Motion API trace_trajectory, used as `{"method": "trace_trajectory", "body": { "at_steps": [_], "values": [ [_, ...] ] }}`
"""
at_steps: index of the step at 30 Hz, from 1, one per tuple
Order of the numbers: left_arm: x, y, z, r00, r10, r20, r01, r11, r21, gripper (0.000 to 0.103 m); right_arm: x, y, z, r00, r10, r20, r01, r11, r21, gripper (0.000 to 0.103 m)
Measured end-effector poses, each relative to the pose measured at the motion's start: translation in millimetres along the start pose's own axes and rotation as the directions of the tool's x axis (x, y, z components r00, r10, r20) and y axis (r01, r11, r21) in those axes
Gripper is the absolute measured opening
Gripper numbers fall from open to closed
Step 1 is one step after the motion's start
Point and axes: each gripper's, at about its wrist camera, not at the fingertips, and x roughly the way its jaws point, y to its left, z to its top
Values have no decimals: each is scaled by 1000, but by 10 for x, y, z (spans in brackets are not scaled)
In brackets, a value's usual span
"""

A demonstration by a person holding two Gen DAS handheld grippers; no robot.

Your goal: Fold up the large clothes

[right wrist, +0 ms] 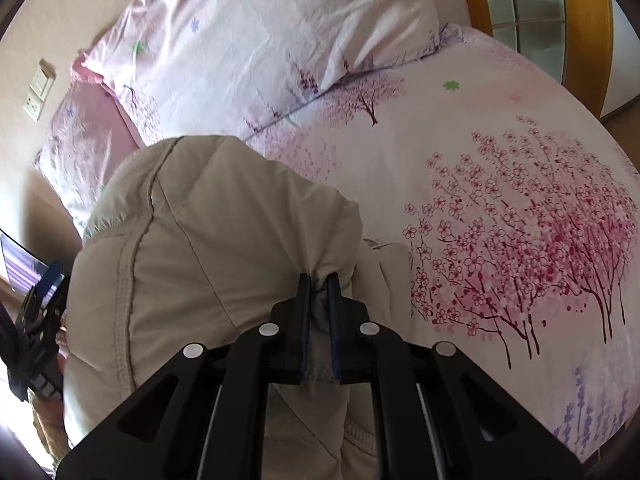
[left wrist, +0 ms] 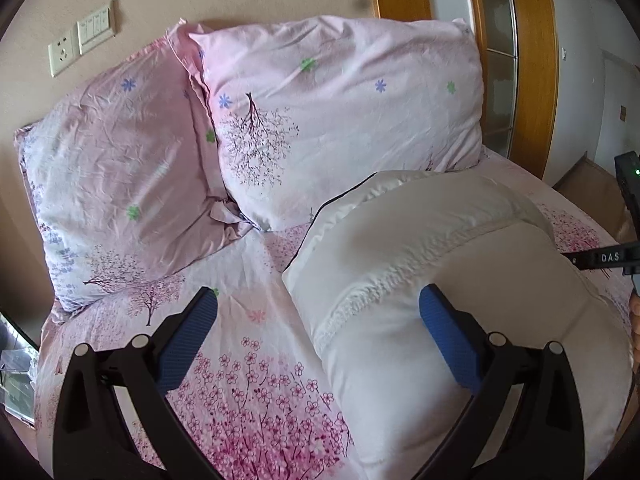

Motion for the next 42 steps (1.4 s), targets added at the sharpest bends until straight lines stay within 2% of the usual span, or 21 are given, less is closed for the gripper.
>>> {"method": "trace_trajectory", "body": {
  "at_steps": [5,8,12,14,19,22,24,28,32,37,39,42],
  "values": [
    [160,-95,-56,999,21,-25,-21,999,31,101,121,-11,27,1000,-5,-30,5,1000,-2,9],
    [265,-86,-87,998,3,-65,-2,1000,18,101,125,-54,42,999,13,-34,-13,1000,15,10],
    [310,-85,-135,997,10,-82,-7,1000,27,101,-120,-61,-26,1000,5,3,-5,1000,15,21],
    [318,-77,-144,996,13,-87,-10,1000,27,101,-372,-61,-157,997,42,63,-43,999,17,22],
    [320,-80,-153,996,19,-91,-18,1000,19,101,-746,62,-613,986,101,136,-97,995,-38,21],
    [315,-88,-157,995,28,-91,-27,1000,16,101,-759,135,-838,983,127,135,-119,990,-70,21],
    [300,-86,-165,996,32,-84,-31,999,10,101,-562,144,-935,990,98,100,-92,994,-59,22],
    [102,-53,-149,998,37,-44,-38,999,-16,101,-336,25,-982,989,125,74,-126,992,5,22],
    [-368,-99,-213,998,-55,23,56,997,-53,101,-329,14,-1002,988,130,79,-131,991,5,22],
    [-812,-516,-423,993,-90,72,87,995,43,101,-336,27,-1030,988,127,92,-127,992,-2,22],
    [-888,-684,-524,992,-106,68,100,991,84,101,-337,17,-1039,987,129,95,-129,992,-1,22],
    [-876,-862,-653,995,-79,63,70,987,144,101,-337,14,-1046,987,127,100,-127,992,-4,22]
  ]
}}
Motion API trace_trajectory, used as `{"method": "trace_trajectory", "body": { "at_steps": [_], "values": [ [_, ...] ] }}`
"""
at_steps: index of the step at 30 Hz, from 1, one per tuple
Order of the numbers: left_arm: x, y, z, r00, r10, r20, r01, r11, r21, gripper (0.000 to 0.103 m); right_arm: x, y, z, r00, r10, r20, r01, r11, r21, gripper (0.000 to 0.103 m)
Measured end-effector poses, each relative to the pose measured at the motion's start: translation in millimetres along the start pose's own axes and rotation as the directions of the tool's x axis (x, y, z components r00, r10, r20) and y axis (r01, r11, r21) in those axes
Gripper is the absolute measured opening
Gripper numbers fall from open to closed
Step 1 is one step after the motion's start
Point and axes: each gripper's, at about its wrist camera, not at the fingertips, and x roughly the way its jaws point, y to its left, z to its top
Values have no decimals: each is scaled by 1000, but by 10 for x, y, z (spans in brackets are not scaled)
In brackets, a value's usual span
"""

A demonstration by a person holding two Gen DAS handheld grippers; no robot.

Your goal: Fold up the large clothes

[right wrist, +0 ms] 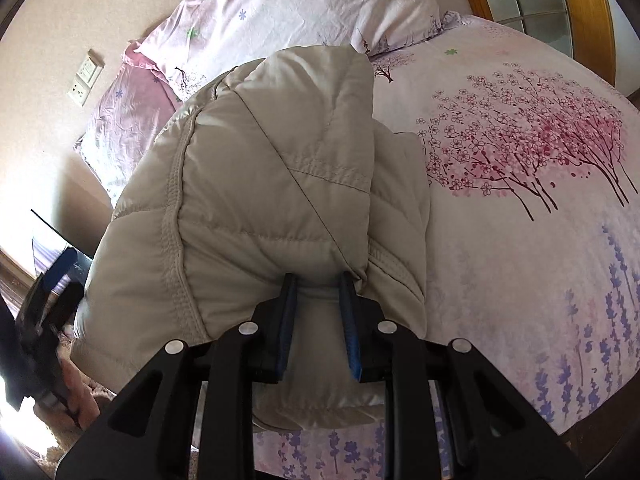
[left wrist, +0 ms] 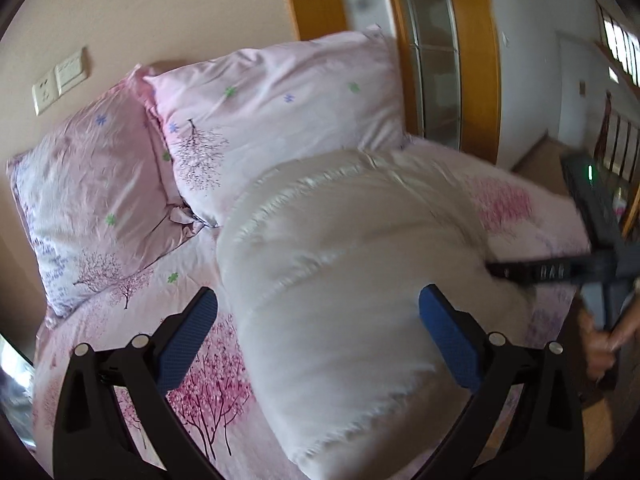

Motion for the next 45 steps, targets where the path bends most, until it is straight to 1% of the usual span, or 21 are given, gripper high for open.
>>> {"method": "trace_trajectory", "body": {
  "at_steps": [2,6,9,12,16,21,25,27,29,30,31,32,35,37,39,41,42,43,45],
  "values": [
    [47,-43,-69,1000,10,-3,-10,1000,11,101,2,4,-9,1000,-5,5,5,1000,-7,22],
    [167,49,-158,998,-44,-35,42,998,-56,101,5,-9,-33,1000,1,19,-1,1000,-7,22],
    [240,54,-244,997,-60,-48,56,995,-81,101,5,-32,-61,999,15,30,-15,1000,-1,23],
    [249,2,-306,998,-43,-40,40,997,-72,101,2,-54,-97,998,32,51,-32,999,9,23],
    [280,-14,-359,998,-41,-37,38,996,-80,101,-8,-93,-166,994,54,96,-57,998,23,23],
    [310,-35,-416,999,-23,-24,21,997,-80,101,-13,-99,-228,989,54,137,-58,998,28,23],
    [297,-37,-413,1000,-14,-9,14,998,-68,101,-31,-65,-208,991,34,130,-38,999,27,25],
    [262,15,-390,999,-32,-10,31,996,-89,101,-57,-44,-193,993,20,117,-22,1000,22,27],
    [206,99,-357,998,-59,-14,56,991,-125,101,-110,-23,-168,994,-3,110,2,1000,16,32],
    [165,154,-335,998,-67,-12,64,988,-144,101,-141,-18,-158,994,-17,111,15,1000,19,43],
    [123,205,-314,998,-65,-4,63,986,-157,101,-165,-18,-152,993,-27,112,24,999,23,59],
    [87,239,-298,998,-57,3,57,985,-165,101,-211,-26,-136,992,-29,121,26,999,30,63],
    [-12,413,-204,1000,-18,24,23,981,-190,101,-310,-39,-78,991,-1,135,-5,999,39,68],
    [-33,495,-151,1000,9,28,-3,980,-199,101,-354,-55,-18,991,13,135,-19,999,45,78],
    [-8,579,-102,999,36,13,-33,979,-203,101,-371,-68,62,992,30,120,-36,998,52,82],
    [75,648,-76,999,43,-21,-47,977,-206,101,-348,-76,152,995,46,86,-51,997,56,90],
    [125,680,-70,998,47,-40,-54,975,-216,101,-320,-79,208,996,57,62,-61,996,59,99],
    [182,710,-66,998,39,-56,-50,974,-220,101,-302,-79,240,997,64,46,-67,996,60,102],
    [256,759,-66,997,13,-72,-30,969,-245,101,-238,-63,335,997,76,0,-75,995,62,102]
  ]
}}
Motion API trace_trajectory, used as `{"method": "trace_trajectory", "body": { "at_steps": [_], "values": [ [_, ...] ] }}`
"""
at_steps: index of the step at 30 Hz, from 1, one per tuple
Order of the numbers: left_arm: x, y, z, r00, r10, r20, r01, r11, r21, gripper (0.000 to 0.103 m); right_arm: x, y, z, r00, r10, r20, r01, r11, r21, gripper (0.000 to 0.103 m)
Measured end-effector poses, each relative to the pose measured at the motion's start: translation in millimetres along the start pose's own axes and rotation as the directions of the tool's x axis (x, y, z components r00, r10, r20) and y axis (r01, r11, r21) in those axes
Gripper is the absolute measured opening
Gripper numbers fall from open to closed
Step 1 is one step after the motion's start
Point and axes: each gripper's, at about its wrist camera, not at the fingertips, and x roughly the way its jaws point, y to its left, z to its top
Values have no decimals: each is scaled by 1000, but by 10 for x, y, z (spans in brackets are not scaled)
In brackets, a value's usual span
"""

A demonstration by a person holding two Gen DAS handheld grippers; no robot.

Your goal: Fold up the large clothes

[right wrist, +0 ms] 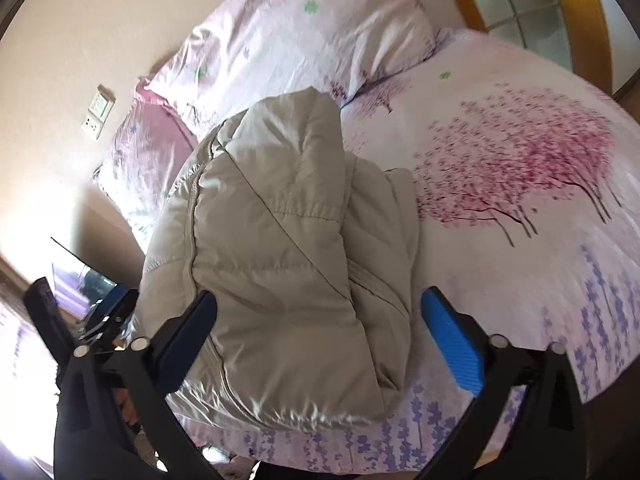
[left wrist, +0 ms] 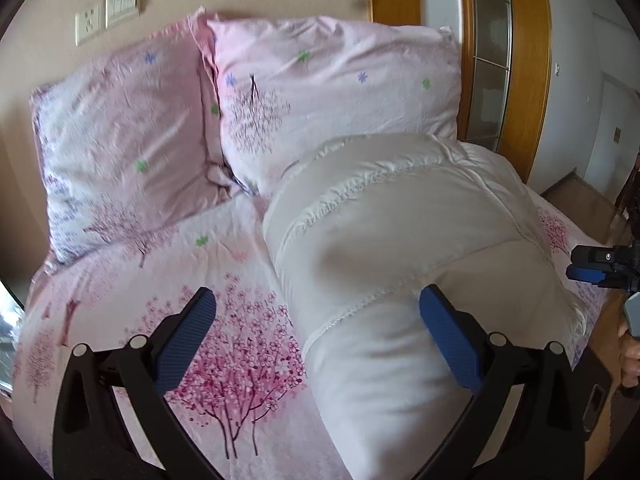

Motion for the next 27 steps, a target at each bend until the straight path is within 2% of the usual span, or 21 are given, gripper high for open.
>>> {"method": "trace_trajectory", "body": {
  "at_steps": [9,16,19,22,24,25,27],
  "values": [
    [184,109,86,998,-60,-38,57,997,-59,101,467,-220,410,982,67,-179,-49,994,102,102],
    [280,114,138,995,-88,-45,85,994,-65,101,737,-350,464,943,182,-277,-137,975,174,102],
    [369,196,151,984,-166,-66,158,981,-113,101,833,-399,496,920,230,-317,-171,964,204,102],
    [527,360,141,950,-296,-96,271,938,-214,101,952,-428,531,887,271,-373,-201,955,217,102],
    [663,481,115,910,-400,-111,353,886,-300,101,1043,-444,555,864,298,-406,-221,949,226,102],
    [703,506,102,896,-429,-111,375,868,-326,101,1081,-447,564,853,311,-420,-231,945,230,102],
    [810,574,69,858,-503,-105,431,816,-385,101,1127,-438,571,837,326,-440,-247,942,228,102]
  ]
}}
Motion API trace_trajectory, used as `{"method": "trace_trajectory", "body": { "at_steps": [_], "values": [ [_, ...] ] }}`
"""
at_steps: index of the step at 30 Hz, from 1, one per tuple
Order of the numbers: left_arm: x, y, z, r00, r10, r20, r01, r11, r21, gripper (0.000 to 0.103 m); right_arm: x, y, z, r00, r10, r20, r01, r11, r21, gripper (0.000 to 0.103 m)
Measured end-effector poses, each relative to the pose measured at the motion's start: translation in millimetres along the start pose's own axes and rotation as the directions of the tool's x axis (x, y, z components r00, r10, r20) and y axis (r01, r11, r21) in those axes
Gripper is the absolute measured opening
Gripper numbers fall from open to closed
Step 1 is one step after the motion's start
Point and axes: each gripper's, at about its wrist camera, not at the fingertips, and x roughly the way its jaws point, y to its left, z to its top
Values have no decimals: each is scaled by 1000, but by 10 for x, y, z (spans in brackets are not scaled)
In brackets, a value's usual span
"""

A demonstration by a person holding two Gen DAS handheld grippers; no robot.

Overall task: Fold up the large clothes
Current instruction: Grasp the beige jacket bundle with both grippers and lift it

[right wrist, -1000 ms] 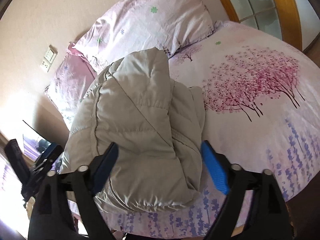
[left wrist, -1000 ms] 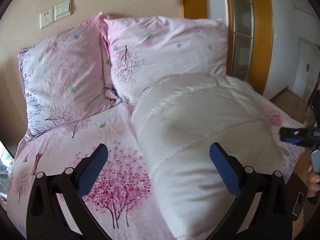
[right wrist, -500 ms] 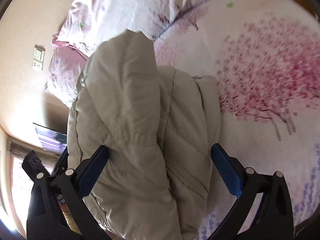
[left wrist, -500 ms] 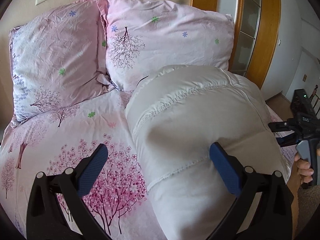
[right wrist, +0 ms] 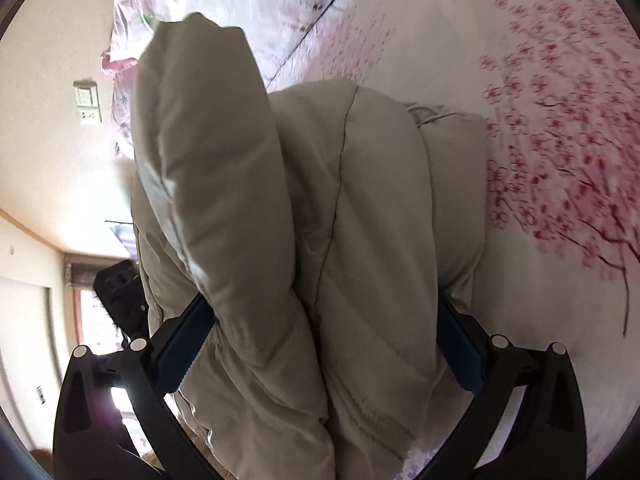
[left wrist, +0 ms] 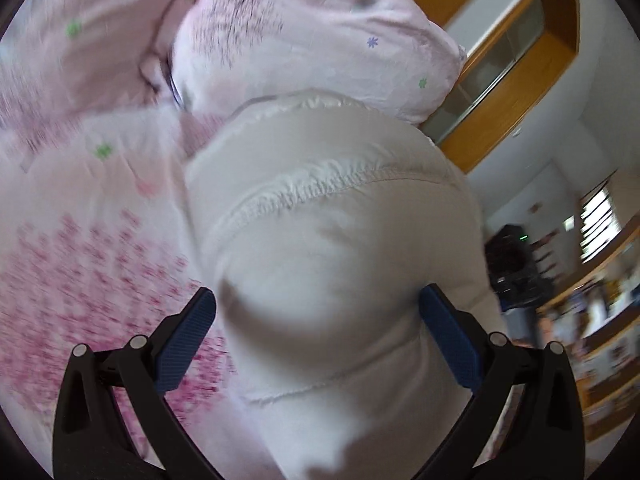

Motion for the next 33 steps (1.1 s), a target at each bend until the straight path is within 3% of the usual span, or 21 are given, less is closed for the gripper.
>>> {"method": "trace_trajectory", "body": {
  "at_steps": [4,9,15,19,24,33],
  "values": [
    [104,142,-2,993,-113,-20,111,991,-74,101,96,13,38,998,49,-43,-50,998,-21,102],
    [104,157,-34,990,-143,-20,141,987,-75,101,226,134,-56,995,92,-43,-96,989,-109,102],
    [-3,176,-66,983,-182,-2,182,982,-46,92,239,390,-104,989,149,-19,-150,969,-195,69],
    [-84,230,-34,981,-193,18,193,980,-38,87,300,568,-88,991,136,-18,-136,965,-224,64],
    [-326,412,83,985,-154,75,158,987,-43,84,546,895,-7,991,133,-31,-137,952,-274,61],
    [-978,833,510,982,42,184,-37,999,-29,79,1373,1649,531,992,108,-70,-126,931,-342,61]
  ]
}}
